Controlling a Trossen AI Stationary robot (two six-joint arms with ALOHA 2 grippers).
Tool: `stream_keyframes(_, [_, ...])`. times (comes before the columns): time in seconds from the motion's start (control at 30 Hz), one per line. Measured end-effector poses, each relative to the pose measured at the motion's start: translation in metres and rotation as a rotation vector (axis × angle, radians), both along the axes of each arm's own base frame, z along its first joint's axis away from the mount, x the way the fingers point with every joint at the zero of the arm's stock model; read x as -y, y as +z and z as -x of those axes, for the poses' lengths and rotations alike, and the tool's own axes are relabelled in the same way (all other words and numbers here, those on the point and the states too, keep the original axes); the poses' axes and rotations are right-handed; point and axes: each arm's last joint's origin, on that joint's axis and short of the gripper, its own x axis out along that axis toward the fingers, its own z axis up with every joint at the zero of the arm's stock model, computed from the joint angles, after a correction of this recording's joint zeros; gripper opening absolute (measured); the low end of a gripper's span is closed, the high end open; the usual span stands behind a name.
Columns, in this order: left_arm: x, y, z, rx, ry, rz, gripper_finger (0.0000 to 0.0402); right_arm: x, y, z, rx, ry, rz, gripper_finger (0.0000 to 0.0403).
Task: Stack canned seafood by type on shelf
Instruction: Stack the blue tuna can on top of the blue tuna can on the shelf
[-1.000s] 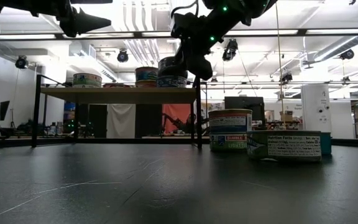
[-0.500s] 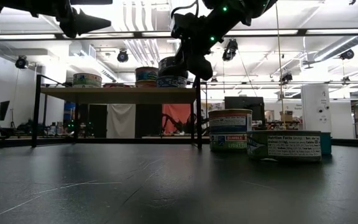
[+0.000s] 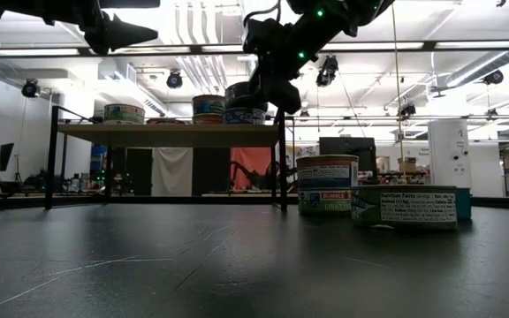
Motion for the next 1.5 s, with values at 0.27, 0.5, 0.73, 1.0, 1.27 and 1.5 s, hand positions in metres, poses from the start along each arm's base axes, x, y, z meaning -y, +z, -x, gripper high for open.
stream_keyframes(0.27, [0.000,-0.001,0.000,-0.004,0.000,-0.001,0.0400,-0.001,-0.001,0.000,0.040,0.005,-0.061,0.0229])
stream_keyframes(0.5, [0.000,-0.001,0.000,-0.006,0.000,-0.001,0.0400,-0.001,0.001,-0.001,0.084,-0.010,-0.104,0.0259])
stream_keyframes(0.73, [0.000,-0.001,0.000,-0.006,0.000,0.000,0.0400,0.000,0.001,-0.001,0.113,-0.029,-0.137,0.0284])
stream_keyframes(1.0, [0.000,-0.001,0.000,-0.004,-0.001,0.004,0.0400,0.008,0.001,0.001,0.145,-0.071,-0.174,0.0311])
stream_keyframes(1.27, [0.000,-0.001,0.000,-0.004,-0.001,0.004,0.0400,0.012,0.001,0.001,0.171,-0.093,-0.204,0.0341])
stream_keyframes(1.5, [0.000,-0.001,0.000,-0.005,-0.001,0.003,0.0400,0.013,0.001,0.001,0.218,-0.123,-0.253,0.0354])
